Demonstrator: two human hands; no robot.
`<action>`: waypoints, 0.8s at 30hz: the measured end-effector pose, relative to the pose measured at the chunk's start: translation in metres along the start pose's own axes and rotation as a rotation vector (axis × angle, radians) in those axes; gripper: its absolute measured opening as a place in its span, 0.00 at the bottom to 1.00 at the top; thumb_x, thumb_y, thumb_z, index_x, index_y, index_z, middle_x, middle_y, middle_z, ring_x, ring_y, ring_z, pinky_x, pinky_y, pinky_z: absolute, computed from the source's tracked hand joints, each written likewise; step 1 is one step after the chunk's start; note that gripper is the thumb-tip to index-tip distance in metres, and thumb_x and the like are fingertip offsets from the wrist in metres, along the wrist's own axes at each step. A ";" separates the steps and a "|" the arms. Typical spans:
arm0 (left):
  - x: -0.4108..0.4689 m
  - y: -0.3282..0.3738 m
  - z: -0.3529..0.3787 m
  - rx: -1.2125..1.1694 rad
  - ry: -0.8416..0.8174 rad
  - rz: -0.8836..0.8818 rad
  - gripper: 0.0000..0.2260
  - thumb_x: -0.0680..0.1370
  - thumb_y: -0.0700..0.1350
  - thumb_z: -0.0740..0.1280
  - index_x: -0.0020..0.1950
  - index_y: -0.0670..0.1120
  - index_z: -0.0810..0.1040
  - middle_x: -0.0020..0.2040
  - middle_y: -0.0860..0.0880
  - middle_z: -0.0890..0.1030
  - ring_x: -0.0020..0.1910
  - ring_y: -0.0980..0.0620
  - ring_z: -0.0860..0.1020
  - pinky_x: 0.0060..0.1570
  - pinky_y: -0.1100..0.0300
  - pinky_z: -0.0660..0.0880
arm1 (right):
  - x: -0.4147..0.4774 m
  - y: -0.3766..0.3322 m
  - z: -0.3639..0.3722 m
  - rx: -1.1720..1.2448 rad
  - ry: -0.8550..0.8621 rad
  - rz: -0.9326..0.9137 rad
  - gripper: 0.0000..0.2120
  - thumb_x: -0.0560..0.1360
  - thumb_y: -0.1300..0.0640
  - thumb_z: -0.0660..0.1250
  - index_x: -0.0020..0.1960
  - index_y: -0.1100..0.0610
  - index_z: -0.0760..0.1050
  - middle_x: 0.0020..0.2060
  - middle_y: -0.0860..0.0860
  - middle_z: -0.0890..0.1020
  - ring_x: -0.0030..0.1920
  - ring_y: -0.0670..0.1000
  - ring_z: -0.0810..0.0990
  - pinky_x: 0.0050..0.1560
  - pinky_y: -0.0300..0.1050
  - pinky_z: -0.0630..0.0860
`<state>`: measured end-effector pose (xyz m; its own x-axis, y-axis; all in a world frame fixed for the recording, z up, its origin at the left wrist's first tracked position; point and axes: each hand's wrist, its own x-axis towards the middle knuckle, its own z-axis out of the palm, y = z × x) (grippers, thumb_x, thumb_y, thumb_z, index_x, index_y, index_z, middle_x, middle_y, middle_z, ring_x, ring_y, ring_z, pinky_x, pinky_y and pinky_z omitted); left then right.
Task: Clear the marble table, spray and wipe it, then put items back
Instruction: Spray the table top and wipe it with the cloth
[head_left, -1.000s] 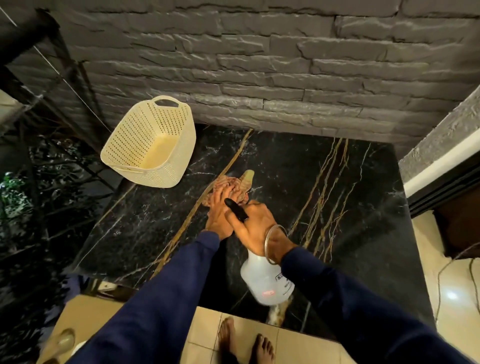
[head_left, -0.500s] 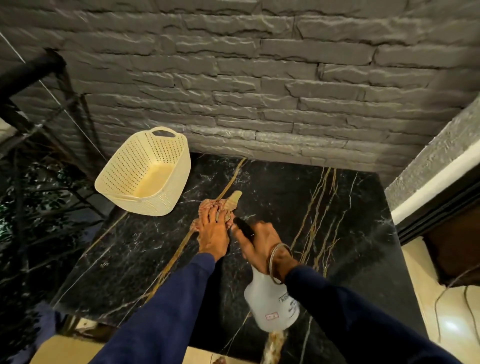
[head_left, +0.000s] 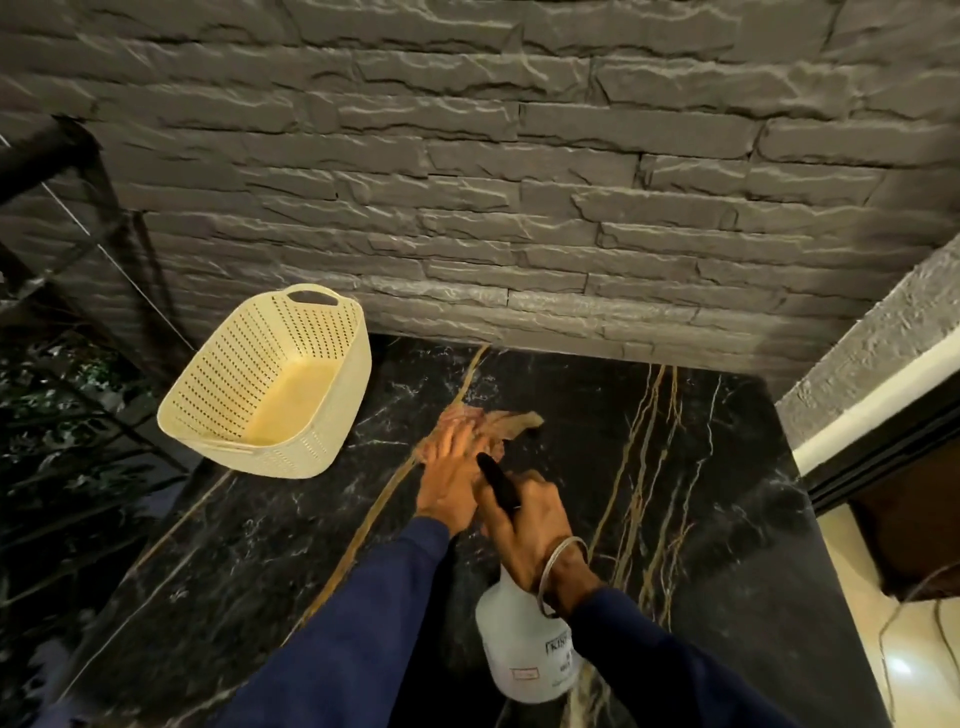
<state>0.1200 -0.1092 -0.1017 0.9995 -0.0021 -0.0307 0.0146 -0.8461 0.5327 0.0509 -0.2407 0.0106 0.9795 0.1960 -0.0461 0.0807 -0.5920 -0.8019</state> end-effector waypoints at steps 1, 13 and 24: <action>0.015 -0.020 0.001 0.114 0.030 -0.049 0.28 0.78 0.46 0.63 0.76 0.43 0.59 0.76 0.40 0.58 0.76 0.39 0.55 0.75 0.42 0.53 | 0.005 -0.001 0.002 0.008 -0.019 -0.011 0.20 0.77 0.40 0.56 0.35 0.52 0.72 0.33 0.53 0.80 0.35 0.55 0.79 0.38 0.56 0.77; 0.117 -0.020 0.006 0.141 0.168 -0.161 0.34 0.78 0.49 0.63 0.78 0.54 0.46 0.77 0.46 0.48 0.76 0.40 0.46 0.72 0.42 0.45 | 0.067 -0.006 -0.005 0.032 -0.064 0.033 0.14 0.79 0.48 0.60 0.36 0.47 0.71 0.37 0.52 0.79 0.39 0.54 0.80 0.45 0.51 0.78; 0.197 -0.012 0.029 0.321 0.050 0.325 0.25 0.79 0.50 0.59 0.76 0.52 0.59 0.77 0.48 0.57 0.77 0.45 0.52 0.74 0.43 0.53 | 0.140 0.040 -0.027 0.110 0.058 0.024 0.19 0.77 0.43 0.59 0.40 0.56 0.77 0.35 0.54 0.80 0.40 0.53 0.80 0.41 0.56 0.78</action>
<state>0.3156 -0.1153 -0.1384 0.9510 -0.2757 0.1396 -0.3012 -0.9282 0.2186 0.1961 -0.2585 -0.0119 0.9902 0.1357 -0.0340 0.0398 -0.5061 -0.8615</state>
